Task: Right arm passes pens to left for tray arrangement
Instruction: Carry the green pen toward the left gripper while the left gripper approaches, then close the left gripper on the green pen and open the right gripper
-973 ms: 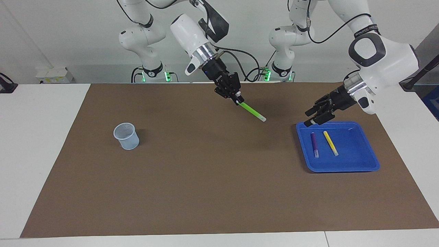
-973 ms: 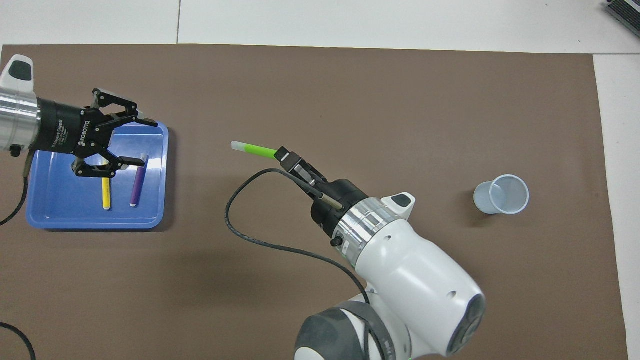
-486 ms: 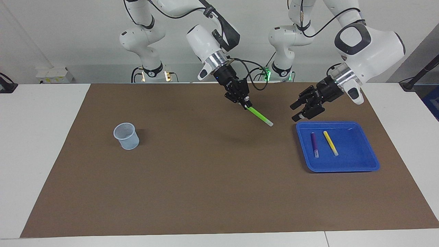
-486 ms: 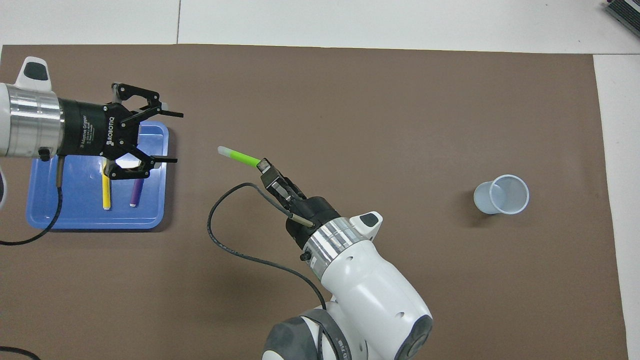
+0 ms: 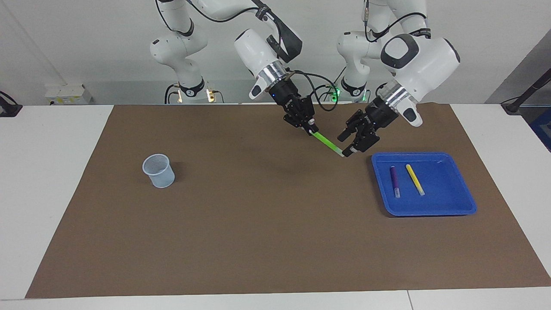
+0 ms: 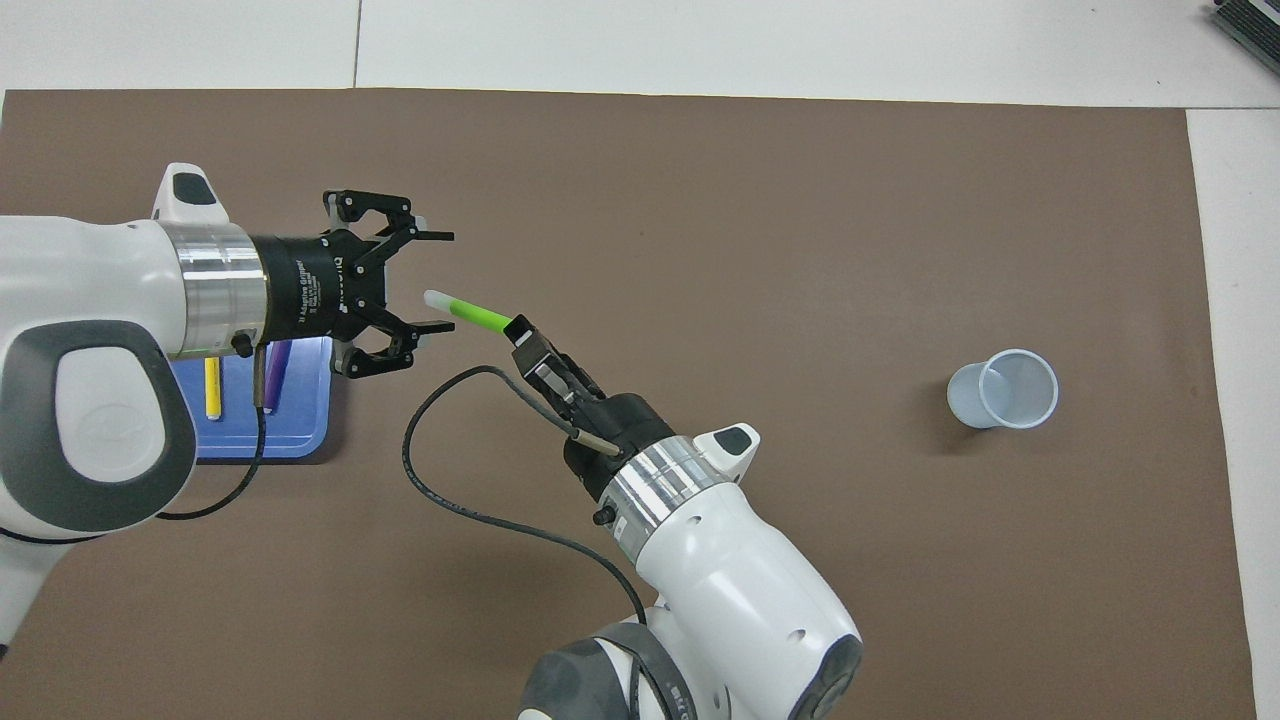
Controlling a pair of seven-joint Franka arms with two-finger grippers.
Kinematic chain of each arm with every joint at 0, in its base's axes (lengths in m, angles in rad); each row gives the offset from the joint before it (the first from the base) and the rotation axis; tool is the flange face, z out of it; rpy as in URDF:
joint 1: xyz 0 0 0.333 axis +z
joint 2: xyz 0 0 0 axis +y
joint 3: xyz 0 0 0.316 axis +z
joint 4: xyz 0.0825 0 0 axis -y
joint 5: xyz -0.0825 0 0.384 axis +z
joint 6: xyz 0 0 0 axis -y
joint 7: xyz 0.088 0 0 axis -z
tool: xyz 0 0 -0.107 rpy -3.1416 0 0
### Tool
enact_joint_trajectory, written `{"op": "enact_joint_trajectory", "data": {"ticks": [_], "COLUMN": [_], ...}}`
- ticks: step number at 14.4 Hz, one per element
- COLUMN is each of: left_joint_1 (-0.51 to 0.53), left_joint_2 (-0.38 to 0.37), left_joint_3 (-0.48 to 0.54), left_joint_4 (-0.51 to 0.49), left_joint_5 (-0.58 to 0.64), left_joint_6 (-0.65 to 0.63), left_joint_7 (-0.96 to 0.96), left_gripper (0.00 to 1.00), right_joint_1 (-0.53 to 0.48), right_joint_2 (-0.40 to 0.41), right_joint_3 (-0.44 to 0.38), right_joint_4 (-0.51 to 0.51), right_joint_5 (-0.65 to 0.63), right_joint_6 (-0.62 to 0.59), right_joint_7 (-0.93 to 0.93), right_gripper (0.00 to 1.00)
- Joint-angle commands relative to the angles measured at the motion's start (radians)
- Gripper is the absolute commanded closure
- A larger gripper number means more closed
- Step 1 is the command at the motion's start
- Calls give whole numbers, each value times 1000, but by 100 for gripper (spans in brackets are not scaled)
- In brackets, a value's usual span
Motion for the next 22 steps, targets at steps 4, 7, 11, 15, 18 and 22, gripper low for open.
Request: {"op": "enact_joint_trajectory", "data": {"ticks": [4,7,11,15,18,22], "left_joint_1": [-44,-45,-53,-55,-55,-59], "left_joint_2": [-37,-43,-43,-43,-45,-45], "left_joint_3": [15,15,15,15,15,17], "left_joint_4": [-56,-70,-70,-75,-75,-76], "left_joint_5": [-16,-16,-15,-15,-15,-15], "left_joint_6": [49,59,56,58,58,53], "left_joint_7": [-26,-26,-25,-26,-25,-23], "left_gripper": [20,35,62,63,82,100], "right_joint_1": [3,1,1,0,-2,-2], "right_joint_2": [-5,-3,-3,-3,-2,-2], "right_joint_3": [2,2,2,2,2,2], "right_joint_4": [7,7,7,7,7,7], "right_joint_5": [30,30,30,30,30,30], "right_joint_6": [-4,-6,-9,-9,-9,-9], "right_joint_7": [0,-3,-6,-4,-4,-4], "right_gripper": [100,100,100,100,100,100]}}
